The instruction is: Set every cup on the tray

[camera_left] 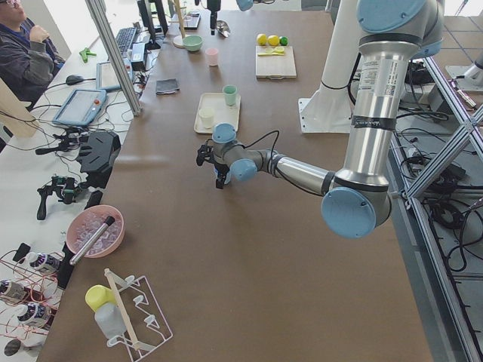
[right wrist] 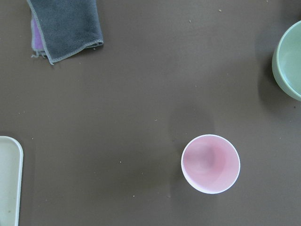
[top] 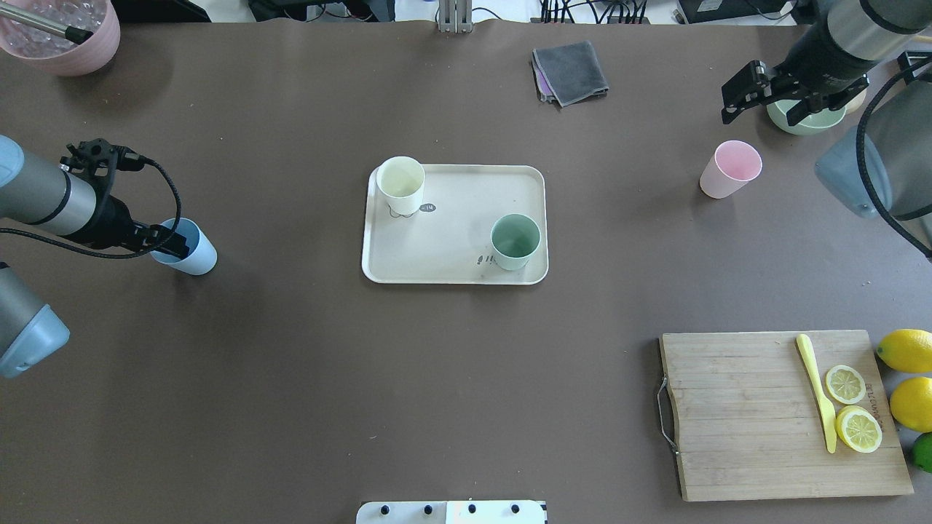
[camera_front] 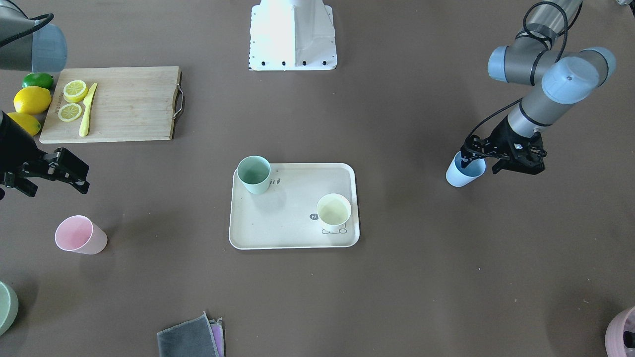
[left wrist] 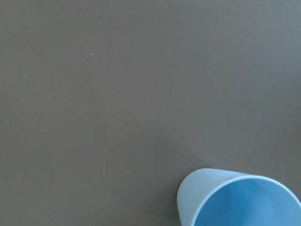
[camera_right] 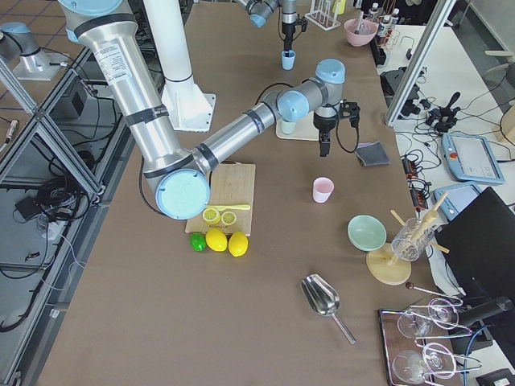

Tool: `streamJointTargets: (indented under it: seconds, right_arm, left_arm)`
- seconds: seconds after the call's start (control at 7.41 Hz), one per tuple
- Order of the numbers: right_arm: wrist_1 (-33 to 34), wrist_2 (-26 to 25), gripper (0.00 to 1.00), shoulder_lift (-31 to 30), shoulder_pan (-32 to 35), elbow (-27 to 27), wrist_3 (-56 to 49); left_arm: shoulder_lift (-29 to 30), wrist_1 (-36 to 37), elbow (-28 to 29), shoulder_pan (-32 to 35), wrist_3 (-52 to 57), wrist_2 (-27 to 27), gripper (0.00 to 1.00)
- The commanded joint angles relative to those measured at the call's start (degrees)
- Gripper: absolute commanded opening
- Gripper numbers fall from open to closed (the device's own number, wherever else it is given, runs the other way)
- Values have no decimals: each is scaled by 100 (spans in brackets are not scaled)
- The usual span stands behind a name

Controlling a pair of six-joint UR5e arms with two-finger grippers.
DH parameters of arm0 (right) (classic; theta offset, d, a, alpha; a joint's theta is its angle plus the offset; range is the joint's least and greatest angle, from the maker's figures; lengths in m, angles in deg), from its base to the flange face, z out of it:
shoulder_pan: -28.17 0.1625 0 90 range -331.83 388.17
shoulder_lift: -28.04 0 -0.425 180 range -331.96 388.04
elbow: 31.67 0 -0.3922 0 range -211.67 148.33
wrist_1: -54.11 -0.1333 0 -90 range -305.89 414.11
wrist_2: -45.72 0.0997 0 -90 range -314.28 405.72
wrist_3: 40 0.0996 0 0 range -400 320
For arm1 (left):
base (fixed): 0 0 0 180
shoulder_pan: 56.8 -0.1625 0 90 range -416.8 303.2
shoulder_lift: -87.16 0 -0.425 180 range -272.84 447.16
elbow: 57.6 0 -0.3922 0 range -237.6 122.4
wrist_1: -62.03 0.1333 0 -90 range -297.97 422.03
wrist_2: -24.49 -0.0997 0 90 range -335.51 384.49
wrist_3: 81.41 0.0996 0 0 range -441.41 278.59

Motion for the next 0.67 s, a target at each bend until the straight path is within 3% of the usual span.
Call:
streamJointTargets:
  seconds: [0.0, 0.54]
  right_arm:
    - [-1, -12, 100, -43, 8, -18, -24]
    - [-1, 6, 100, -192, 26, -212, -24]
  left_arm:
    - [32, -43, 48, -134, -22, -118, 0]
    - [627, 386, -22, -64, -30, -47, 0]
